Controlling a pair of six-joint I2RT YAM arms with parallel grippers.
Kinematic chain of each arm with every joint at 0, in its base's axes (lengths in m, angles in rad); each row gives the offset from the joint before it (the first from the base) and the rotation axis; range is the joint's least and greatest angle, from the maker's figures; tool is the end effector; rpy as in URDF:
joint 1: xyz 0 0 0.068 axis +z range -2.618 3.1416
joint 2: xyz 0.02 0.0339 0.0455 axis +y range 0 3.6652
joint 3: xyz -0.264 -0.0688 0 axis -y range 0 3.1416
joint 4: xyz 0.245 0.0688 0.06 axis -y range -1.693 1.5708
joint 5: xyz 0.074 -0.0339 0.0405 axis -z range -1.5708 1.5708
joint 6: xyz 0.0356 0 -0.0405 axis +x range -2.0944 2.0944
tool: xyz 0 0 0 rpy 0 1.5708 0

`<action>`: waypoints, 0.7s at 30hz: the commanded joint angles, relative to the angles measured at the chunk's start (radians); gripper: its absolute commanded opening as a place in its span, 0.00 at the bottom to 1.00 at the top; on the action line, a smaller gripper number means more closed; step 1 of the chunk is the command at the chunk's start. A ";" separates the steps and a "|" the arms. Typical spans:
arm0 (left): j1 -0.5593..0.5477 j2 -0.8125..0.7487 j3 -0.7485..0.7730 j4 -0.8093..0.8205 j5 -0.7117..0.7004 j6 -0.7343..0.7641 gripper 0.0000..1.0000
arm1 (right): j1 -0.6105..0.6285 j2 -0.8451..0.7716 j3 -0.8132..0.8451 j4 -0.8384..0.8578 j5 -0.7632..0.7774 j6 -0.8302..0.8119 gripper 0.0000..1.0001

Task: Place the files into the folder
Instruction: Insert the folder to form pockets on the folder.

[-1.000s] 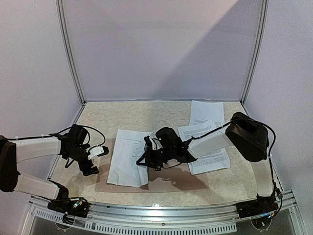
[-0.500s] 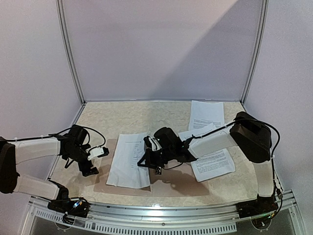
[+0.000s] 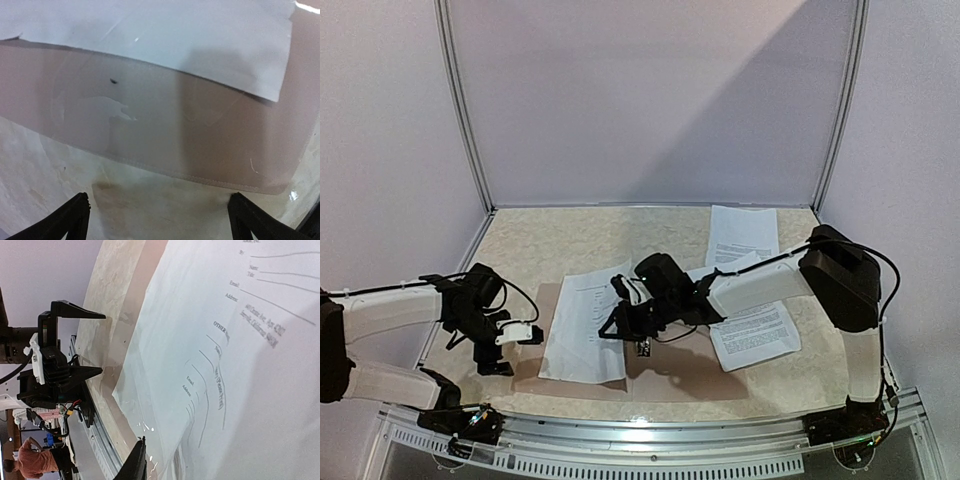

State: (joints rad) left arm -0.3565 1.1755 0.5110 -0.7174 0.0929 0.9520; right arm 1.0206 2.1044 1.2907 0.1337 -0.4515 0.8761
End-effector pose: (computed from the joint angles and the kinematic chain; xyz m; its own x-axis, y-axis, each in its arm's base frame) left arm 0.1570 -0.0620 0.1458 -0.2376 0.9540 -0.1831 0.9608 0.2585 0.1001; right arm 0.2213 0.3905 0.1373 -0.9360 -0.2039 -0.2870 -0.3520 0.5278 0.7730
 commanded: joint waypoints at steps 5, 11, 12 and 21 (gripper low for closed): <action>-0.079 0.039 -0.050 0.016 0.005 0.034 0.97 | -0.002 0.072 0.051 -0.066 -0.014 0.007 0.32; -0.084 0.062 -0.059 0.051 0.002 0.022 0.97 | -0.003 0.107 0.071 -0.034 0.035 0.012 0.04; -0.084 0.060 -0.060 0.053 0.003 0.024 0.97 | -0.002 0.110 0.075 -0.014 0.044 0.018 0.02; -0.086 0.051 -0.065 0.052 -0.008 0.021 0.97 | -0.005 0.129 0.134 0.044 0.127 0.017 0.00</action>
State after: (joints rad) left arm -0.4171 1.1942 0.5095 -0.7136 0.0948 0.9760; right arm 1.0199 2.2147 1.3952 0.1326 -0.3817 0.8970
